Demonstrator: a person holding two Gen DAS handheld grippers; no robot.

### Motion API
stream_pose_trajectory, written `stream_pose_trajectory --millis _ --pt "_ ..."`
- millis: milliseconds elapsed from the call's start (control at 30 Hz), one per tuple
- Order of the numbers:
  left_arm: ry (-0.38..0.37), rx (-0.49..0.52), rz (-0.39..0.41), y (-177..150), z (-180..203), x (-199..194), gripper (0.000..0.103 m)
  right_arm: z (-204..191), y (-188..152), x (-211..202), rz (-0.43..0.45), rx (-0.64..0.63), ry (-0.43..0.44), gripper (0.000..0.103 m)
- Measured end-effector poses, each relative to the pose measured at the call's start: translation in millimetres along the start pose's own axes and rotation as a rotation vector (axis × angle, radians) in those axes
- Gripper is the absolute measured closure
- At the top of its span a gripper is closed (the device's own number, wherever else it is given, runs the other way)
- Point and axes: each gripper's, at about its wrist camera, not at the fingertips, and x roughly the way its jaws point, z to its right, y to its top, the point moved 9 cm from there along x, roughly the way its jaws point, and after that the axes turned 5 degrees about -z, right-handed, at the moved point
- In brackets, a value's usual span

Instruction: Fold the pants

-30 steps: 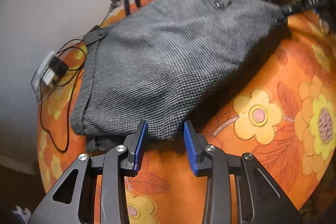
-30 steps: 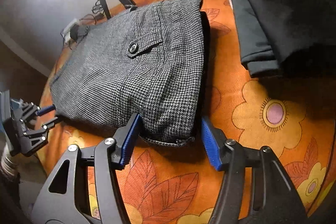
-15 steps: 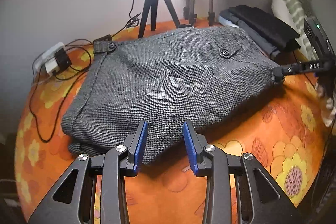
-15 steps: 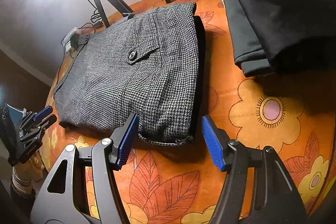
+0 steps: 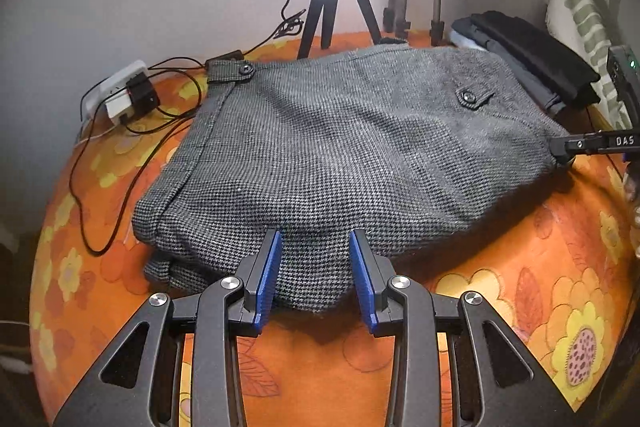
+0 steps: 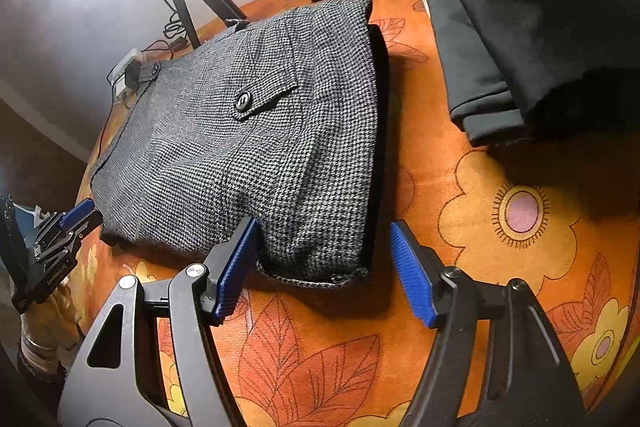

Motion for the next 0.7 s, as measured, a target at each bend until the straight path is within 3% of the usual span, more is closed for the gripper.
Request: stream_pose_trajectory --millis 167,333,400,467,700 --pt "0.023 0.007 -0.017 -7 -4 11 0.07 0 -6 3 -0.019 0.035 0.011 0.033" --pt "0.028 0.011 -0.031 -12 -3 20 0.068 2 -12 -6 0.017 0.074 0.005 0.033" --pt "0.027 -0.001 -0.037 -14 -5 23 0.064 6 -14 -8 0.025 0.09 0.003 0.029" --pt "0.004 -0.03 -0.043 -14 -9 24 0.062 8 -14 -7 0.028 0.112 0.009 0.016" --pt "-0.007 -0.067 0.001 -3 -10 4 0.061 10 -16 -2 0.0 0.17 0.083 0.016"
